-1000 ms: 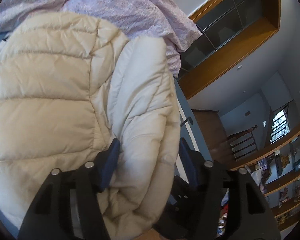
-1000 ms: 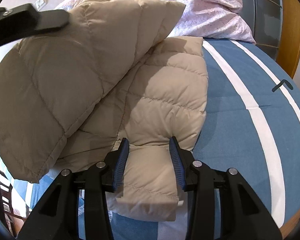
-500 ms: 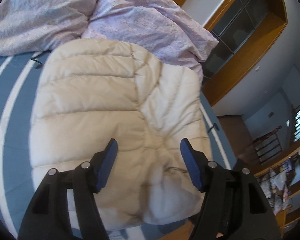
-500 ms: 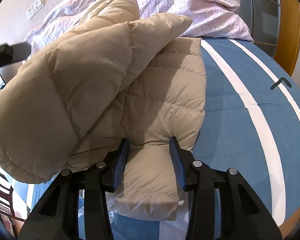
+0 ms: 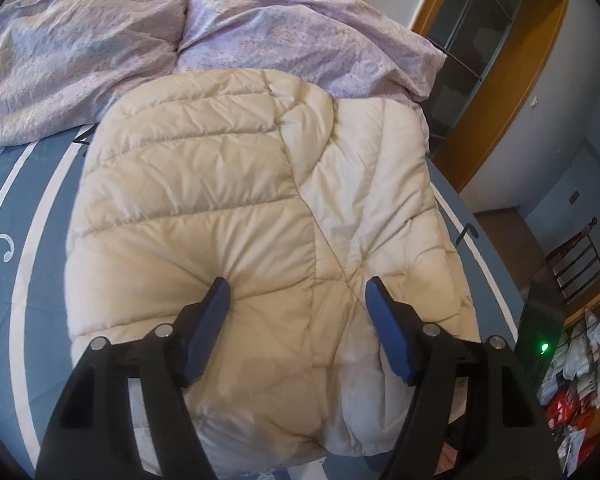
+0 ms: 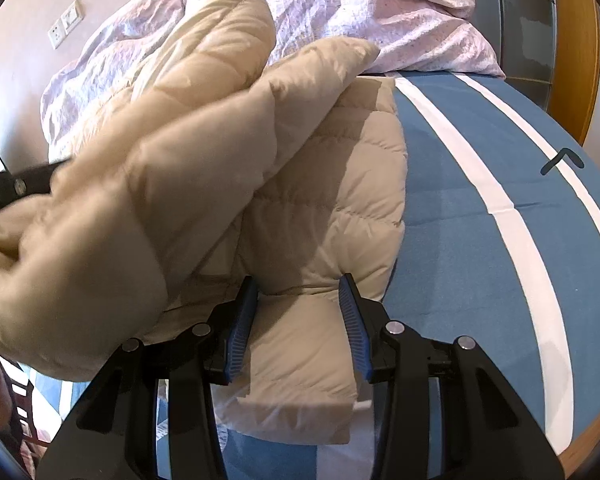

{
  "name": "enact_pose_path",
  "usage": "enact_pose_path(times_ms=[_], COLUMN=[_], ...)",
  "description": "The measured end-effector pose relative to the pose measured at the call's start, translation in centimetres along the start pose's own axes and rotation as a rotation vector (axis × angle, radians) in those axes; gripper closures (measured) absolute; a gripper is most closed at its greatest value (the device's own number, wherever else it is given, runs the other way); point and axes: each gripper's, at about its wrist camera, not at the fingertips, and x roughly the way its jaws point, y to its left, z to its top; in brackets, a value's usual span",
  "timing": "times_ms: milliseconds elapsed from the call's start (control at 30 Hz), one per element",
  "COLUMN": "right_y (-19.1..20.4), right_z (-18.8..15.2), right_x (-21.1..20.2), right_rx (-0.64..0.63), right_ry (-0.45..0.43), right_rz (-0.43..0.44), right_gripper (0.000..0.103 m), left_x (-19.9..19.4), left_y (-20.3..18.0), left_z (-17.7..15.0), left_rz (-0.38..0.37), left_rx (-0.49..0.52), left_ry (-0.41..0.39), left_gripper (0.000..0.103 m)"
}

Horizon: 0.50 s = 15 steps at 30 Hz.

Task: Fold large clothes
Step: 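Open the left gripper on the fold and move the right gripper to the other jacket side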

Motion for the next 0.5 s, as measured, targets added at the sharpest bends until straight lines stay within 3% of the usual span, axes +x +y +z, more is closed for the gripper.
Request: enact_pose_path(times_ms=[300, 500], right_y=[-4.8, -4.1], right_z=[2.4, 5.9], right_x=[-3.3, -6.6], right_rx=[0.087, 0.067], right_ry=[-0.087, -0.183], right_rz=[-0.148, -0.115], right_gripper=[0.059, 0.06], left_x=[2.7, 4.2], left_y=[-1.3, -2.2], left_z=[-0.5, -0.9], left_rz=[-0.037, -0.067], left_rx=[0.01, 0.023], left_ry=[0.023, 0.026], left_gripper=[0.033, 0.032])
